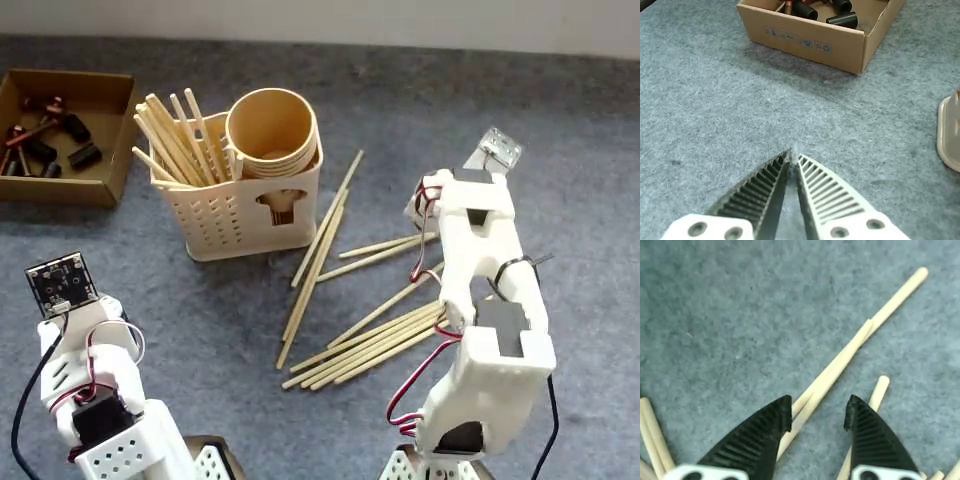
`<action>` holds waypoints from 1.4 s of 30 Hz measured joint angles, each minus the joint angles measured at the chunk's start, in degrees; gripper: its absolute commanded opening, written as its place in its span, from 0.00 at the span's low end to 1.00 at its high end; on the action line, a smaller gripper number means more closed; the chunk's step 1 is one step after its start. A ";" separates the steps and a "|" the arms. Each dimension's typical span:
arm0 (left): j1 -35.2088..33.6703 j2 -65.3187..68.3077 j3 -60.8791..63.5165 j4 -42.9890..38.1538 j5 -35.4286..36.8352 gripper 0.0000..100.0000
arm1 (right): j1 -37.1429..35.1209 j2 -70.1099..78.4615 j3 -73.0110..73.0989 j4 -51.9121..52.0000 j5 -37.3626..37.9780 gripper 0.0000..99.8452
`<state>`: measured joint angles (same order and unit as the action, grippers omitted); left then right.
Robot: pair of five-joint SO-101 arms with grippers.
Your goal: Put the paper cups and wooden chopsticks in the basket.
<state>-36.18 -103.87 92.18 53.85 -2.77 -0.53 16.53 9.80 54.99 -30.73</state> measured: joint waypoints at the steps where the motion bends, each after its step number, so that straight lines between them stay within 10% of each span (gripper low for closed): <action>1: 0.00 0.00 0.00 0.00 0.00 0.01 | 0.26 0.70 0.00 -0.70 0.00 0.18; 10: 0.00 0.00 0.00 0.00 0.00 0.01 | 1.58 6.77 -3.08 -2.81 0.00 0.01; 42: 0.00 0.00 0.00 0.00 0.00 0.01 | 2.81 14.07 -37.98 37.71 0.00 0.01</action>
<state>-36.18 -103.87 92.18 53.85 -2.77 2.29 30.59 -28.18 92.70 -30.73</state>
